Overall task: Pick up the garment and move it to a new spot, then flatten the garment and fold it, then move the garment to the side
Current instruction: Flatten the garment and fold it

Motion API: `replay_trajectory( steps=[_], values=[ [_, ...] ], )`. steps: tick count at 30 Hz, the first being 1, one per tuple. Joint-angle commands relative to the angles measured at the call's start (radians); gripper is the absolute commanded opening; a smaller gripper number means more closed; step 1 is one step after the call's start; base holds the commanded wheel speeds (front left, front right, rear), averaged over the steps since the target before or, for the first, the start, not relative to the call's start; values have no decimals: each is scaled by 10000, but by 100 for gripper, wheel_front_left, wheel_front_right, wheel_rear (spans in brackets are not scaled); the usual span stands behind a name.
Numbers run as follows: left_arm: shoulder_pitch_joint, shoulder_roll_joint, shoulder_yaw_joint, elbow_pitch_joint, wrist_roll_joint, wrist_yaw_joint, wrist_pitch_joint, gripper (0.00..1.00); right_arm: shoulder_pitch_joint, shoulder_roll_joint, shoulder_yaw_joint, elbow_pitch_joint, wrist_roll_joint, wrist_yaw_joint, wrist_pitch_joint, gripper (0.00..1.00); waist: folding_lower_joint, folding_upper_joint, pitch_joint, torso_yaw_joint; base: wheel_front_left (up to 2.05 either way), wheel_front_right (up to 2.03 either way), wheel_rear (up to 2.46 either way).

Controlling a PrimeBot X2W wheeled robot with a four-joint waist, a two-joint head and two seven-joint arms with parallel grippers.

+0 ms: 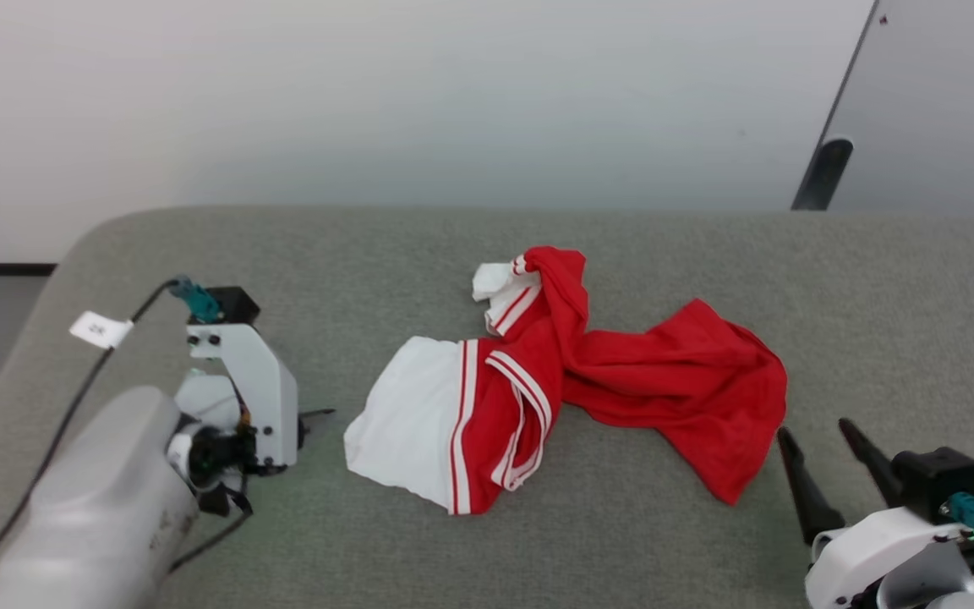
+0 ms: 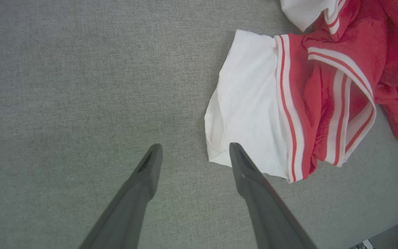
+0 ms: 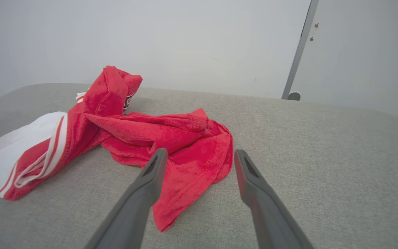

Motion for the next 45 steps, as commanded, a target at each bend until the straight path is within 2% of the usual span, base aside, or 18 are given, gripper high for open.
replay_trajectory(
  steps=[1,5,12,14,17,19,23,27,30,34,36,39,41,42,44,45],
  values=[
    [-159,14,27,50,-42,35,64,100,-20,-26,-37,-83,-84,-10,17,100,0,-1,424,-395,0,0,0],
    [-397,18,-8,455,-147,29,492,100,17,-73,-292,-527,-318,-10,-228,100,0,-1,923,-806,0,0,0],
    [-657,134,-52,1218,-282,30,1118,100,238,260,-721,-1062,-598,-10,-970,100,0,-1,1612,-1354,0,0,0],
    [-681,32,-50,1520,-365,45,1454,100,248,419,-807,-1164,-680,-10,-1096,100,0,-1,1785,-1506,0,0,0],
    [-669,-41,-106,1657,-387,-35,1433,100,228,474,-832,-1158,-632,-10,-1140,100,0,-1,1935,-1590,0,0,0],
    [-632,-162,-68,1881,-481,61,1521,100,174,485,-839,-1162,-606,-10,-1159,100,0,-1,2008,-1628,0,0,0],
    [-515,-452,-86,2249,-709,90,2051,100,98,535,-898,-1179,-634,-10,-1128,100,0,-1,2089,-1623,0,0,0],
    [-744,-774,185,2410,-1172,311,2765,100,94,553,-941,-1170,-694,-10,-1069,100,0,-1,2079,-1501,0,0,0],
    [-861,-801,189,2397,-1378,440,3553,100,96,574,-934,-1131,-699,-10,-1043,100,0,-1,2022,-1394,0,0,0],
    [-1101,-753,100,2103,-1318,592,4008,100,80,609,-891,-1075,-654,-10,-1021,100,0,-1,1965,-1231,0,0,0],
    [-1144,-671,16,1851,-1239,541,4089,100,61,622,-869,-1039,-630,-10,-1007,100,0,-1,1939,-1167,0,0,0],
    [-1099,-687,-7,1556,-1176,696,3871,100,-19,648,-833,-970,-614,-10,-1008,100,0,-1,1938,-1099,0,0,0],
    [-911,-768,-94,1373,-1117,590,3742,99,-64,666,-814,-935,-608,-10,-1040,100,0,-1,1942,-1066,0,0,0],
    [-833,-818,-9,1310,-1197,563,3560,78,-68,681,-791,-918,-602,-10,-1058,100,0,-1,1947,-1059,0,0,0],
    [-728,-907,30,1234,-1273,509,3411,0,-87,694,-757,-867,-599,-10,-1081,100,0,-1,1947,-1060,0,0,0],
    [-695,-879,-12,1196,-1201,497,3335,0,-114,694,-736,-848,-599,-10,-1086,100,0,-1,1943,-1069,0,0,0]
  ],
)
